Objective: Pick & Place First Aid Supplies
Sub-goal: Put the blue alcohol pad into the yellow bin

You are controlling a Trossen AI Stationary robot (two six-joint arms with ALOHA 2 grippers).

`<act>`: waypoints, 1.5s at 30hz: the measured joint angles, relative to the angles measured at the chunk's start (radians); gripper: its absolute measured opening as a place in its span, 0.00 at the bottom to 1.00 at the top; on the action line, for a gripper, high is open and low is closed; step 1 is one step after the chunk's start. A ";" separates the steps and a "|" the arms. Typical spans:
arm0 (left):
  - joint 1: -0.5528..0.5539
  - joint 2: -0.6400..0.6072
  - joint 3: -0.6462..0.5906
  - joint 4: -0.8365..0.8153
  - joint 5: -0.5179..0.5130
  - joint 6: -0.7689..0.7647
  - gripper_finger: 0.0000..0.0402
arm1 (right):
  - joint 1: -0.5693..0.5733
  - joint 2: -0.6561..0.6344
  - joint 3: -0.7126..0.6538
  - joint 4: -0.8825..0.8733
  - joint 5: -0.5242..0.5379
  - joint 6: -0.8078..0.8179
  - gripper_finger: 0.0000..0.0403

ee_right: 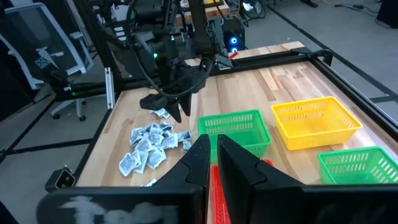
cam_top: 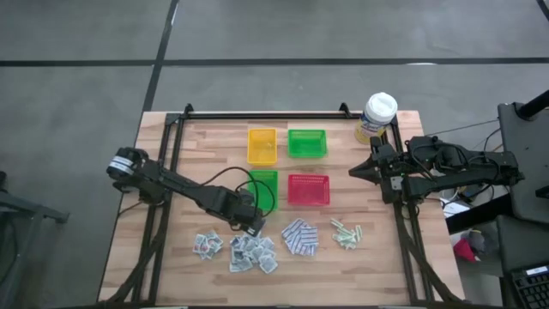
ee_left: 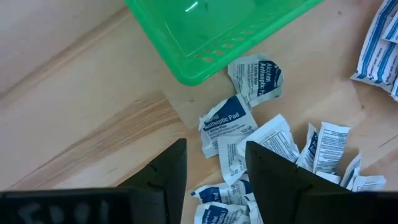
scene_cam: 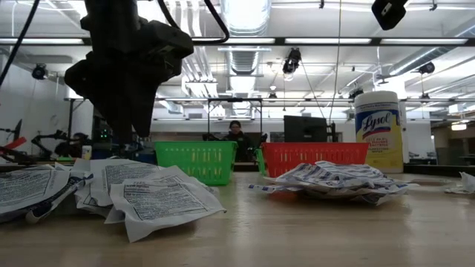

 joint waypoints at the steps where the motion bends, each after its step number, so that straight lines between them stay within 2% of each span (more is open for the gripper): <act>1: 0.000 0.000 0.000 0.000 0.000 0.003 0.39 | 0.000 0.000 0.000 0.000 0.000 0.000 0.07; 9: 0.000 0.000 0.000 0.001 0.000 0.002 0.39 | 0.000 0.000 0.000 0.000 0.000 -0.002 0.07; 17: 0.000 0.000 0.000 0.002 -0.002 -0.010 0.39 | 0.000 0.000 0.000 0.001 0.000 -0.089 0.07; 22: 0.000 0.000 0.000 0.002 -0.003 -0.013 0.39 | 0.000 0.006 0.000 0.001 0.000 -0.004 0.07; 25: 0.000 0.000 0.000 0.002 -0.007 -0.013 0.39 | 0.000 0.009 -0.008 -0.014 -0.003 -0.036 0.07; 29: 0.000 0.000 0.000 0.003 -0.013 -0.009 0.39 | 0.000 0.002 -0.051 -0.008 -0.006 -0.088 0.07; 33: 0.000 0.000 0.000 0.002 -0.021 -0.005 0.39 | 0.000 -0.028 -0.127 0.103 -0.039 -0.108 0.07; 45: 0.000 0.000 0.000 0.001 -0.053 0.021 0.39 | 0.000 -0.191 -0.371 0.295 -0.055 -0.056 0.07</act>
